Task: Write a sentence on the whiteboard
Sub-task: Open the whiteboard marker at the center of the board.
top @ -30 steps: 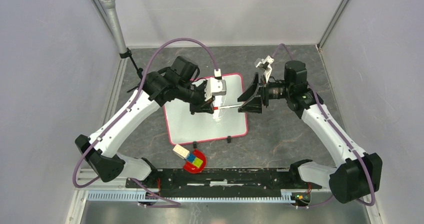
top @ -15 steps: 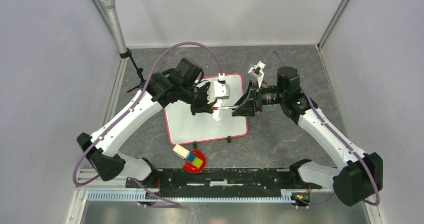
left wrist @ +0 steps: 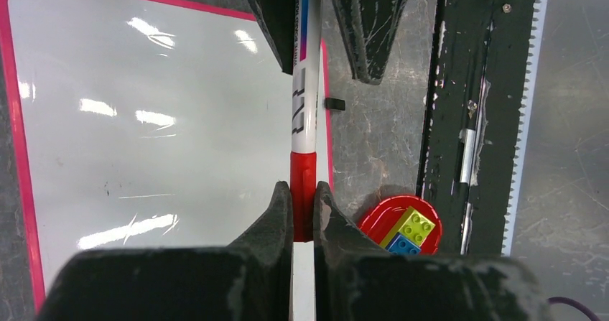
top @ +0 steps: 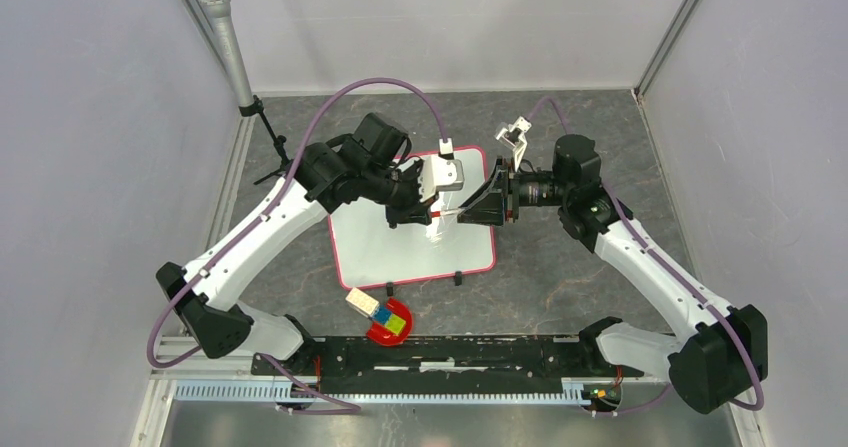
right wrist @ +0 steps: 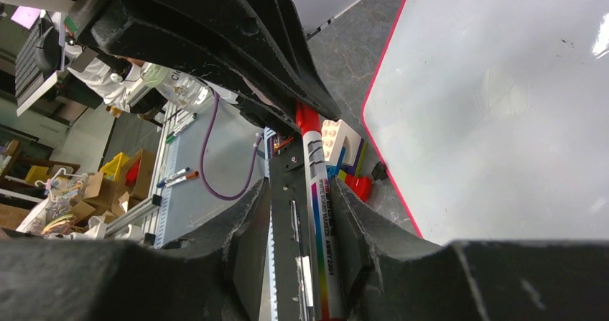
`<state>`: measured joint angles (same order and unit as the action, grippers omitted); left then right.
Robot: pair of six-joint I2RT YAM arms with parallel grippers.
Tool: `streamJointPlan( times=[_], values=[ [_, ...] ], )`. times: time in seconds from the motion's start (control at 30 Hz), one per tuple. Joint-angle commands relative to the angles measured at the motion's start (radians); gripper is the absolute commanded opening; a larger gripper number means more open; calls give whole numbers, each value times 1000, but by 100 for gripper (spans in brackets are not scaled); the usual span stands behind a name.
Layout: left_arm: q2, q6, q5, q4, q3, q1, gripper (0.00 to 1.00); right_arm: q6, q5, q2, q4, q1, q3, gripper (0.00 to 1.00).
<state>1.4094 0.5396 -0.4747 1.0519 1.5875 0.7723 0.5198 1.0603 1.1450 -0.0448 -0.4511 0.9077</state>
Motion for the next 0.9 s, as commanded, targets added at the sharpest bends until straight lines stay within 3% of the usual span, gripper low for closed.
streamJointPlan(
  times=[0.0,0.4,0.57,0.7,0.87],
  values=[
    [16,-8,-30,-42,36,17,2,15,10,-14,-55,-20,-3,40],
    [39,-33,-12,-54,63,36,2,21,0,-10,-71,-31,-7,32],
    [39,-52,-16,-65,63,36,2,14,-3,-4,-66,-31,-4,21],
    [30,-52,4,-65,43,35,2,-12,-8,9,-31,-28,13,0],
    [-20,-53,-16,-66,-38,-11,2,-72,6,16,43,32,46,0]
  ],
)
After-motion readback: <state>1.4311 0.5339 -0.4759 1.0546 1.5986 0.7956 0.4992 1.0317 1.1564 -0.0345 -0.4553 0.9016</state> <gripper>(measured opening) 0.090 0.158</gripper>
